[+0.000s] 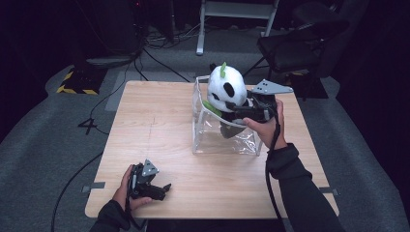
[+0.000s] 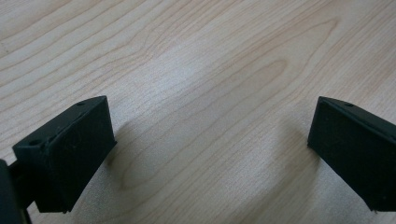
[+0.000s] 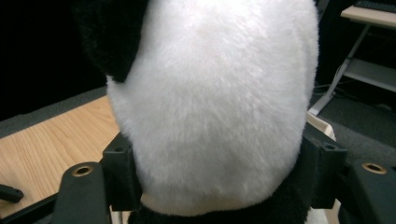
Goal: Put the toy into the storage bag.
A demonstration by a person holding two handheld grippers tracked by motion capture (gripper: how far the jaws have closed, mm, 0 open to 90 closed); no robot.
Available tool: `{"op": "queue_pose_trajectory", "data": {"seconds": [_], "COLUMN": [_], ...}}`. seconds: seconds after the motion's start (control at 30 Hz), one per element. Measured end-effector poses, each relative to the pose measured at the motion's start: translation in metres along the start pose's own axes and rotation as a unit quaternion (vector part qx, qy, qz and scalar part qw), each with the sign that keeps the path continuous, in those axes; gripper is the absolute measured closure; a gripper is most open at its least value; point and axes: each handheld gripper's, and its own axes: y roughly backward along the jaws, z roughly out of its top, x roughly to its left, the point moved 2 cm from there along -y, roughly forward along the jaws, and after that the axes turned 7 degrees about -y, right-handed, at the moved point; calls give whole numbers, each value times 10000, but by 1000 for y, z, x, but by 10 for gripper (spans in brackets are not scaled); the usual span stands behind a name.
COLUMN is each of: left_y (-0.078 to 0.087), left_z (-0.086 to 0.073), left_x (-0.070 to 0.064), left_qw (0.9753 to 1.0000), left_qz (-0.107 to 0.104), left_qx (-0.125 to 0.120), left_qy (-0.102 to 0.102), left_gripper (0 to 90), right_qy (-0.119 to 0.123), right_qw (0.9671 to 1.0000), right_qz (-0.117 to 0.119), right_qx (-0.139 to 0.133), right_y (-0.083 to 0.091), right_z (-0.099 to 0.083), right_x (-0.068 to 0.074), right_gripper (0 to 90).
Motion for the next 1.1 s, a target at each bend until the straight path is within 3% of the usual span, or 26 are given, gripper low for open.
{"op": "queue_pose_trajectory", "data": {"seconds": [0.6,0.93,1.1], "left_y": [0,0,0], "left_z": [0,0,0], "left_x": [0,0,0], "left_qw": [10000,10000,10000], "left_qz": [0,0,0], "left_qx": [-3,-3,-4], "left_qy": [-2,-4,-2], "left_gripper": [6,5,5], "right_qy": [125,224,287], "right_qw": [9961,9890,9872], "right_qz": [-137,-308,-356], "right_qx": [858,1426,1529], "right_y": [-15,-24,-25], "right_z": [-7,-12,-13], "right_x": [-1,-4,-2], "right_gripper": [231,207,207]}}
